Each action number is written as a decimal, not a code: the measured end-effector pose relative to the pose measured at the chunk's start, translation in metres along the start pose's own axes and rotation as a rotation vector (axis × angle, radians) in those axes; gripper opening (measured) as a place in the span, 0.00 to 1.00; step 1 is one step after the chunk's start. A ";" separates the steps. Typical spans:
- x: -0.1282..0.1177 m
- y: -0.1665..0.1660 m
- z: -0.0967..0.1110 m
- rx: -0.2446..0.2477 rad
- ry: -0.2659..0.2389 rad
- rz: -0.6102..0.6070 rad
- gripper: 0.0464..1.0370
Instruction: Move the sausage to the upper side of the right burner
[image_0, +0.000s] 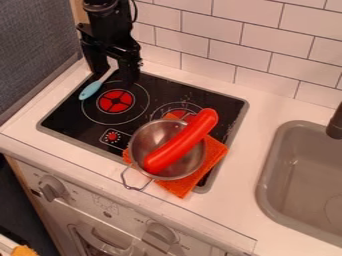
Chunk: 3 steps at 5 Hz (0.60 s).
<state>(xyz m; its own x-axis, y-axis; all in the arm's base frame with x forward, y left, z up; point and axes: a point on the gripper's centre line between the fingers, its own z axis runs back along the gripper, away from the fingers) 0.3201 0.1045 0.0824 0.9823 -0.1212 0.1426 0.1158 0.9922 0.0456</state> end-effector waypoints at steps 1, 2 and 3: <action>-0.006 -0.003 -0.011 -0.019 0.033 -0.003 0.96; -0.017 -0.028 -0.014 -0.033 0.038 -0.090 0.96; -0.024 -0.057 -0.002 -0.026 -0.005 -0.201 0.96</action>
<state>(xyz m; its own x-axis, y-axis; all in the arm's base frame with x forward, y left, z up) 0.2900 0.0513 0.0748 0.9385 -0.3167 0.1378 0.3130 0.9485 0.0485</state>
